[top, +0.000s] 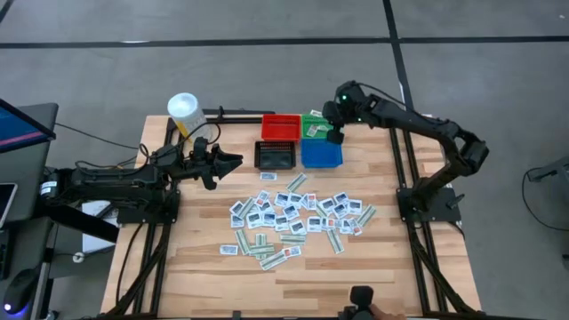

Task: Pick & Place First Aid Supplies
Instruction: Put the ointment pack into the green basket

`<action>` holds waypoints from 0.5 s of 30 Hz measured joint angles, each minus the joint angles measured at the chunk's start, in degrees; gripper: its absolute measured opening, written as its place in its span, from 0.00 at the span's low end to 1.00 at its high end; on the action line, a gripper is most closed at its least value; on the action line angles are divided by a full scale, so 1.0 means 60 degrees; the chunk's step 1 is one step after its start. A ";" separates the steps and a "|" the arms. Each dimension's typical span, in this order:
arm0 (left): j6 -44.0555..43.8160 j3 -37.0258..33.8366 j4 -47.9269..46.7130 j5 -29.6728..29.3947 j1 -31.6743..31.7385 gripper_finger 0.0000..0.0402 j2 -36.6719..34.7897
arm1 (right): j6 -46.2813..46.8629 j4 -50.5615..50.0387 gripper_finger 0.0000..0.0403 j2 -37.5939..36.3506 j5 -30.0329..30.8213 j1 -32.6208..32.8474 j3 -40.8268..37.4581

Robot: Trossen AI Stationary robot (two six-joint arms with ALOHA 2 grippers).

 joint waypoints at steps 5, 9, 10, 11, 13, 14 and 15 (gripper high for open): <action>0.0000 0.0000 0.0003 0.0000 -0.0003 0.35 0.0003 | -0.0128 0.0033 0.00 0.0066 -0.0244 -0.0304 0.0000; -0.0023 0.0000 0.0004 -0.0004 -0.0002 0.35 0.0003 | -0.0158 -0.0038 0.00 0.0560 -0.0454 -0.0419 0.0000; -0.0033 0.0000 0.0004 0.0000 0.0001 0.35 0.0003 | -0.0162 -0.0003 0.00 0.0730 -0.0460 -0.0427 0.0000; -0.0037 0.0000 0.0004 -0.0004 -0.0003 0.35 0.0003 | -0.0162 0.0017 0.00 0.0916 -0.0453 -0.0426 0.0000; -0.0069 0.0000 0.0004 0.0000 -0.0003 0.35 0.0003 | -0.0158 0.0046 0.00 0.1261 -0.0428 -0.0426 -0.0004; -0.0071 0.0000 0.0004 0.0000 -0.0003 0.35 0.0003 | -0.0158 0.0087 0.01 0.1370 -0.0419 -0.0421 -0.0007; -0.0073 0.0000 0.0004 0.0000 -0.0007 0.35 0.0003 | -0.0157 0.0201 0.03 0.1450 -0.0377 -0.0406 -0.0007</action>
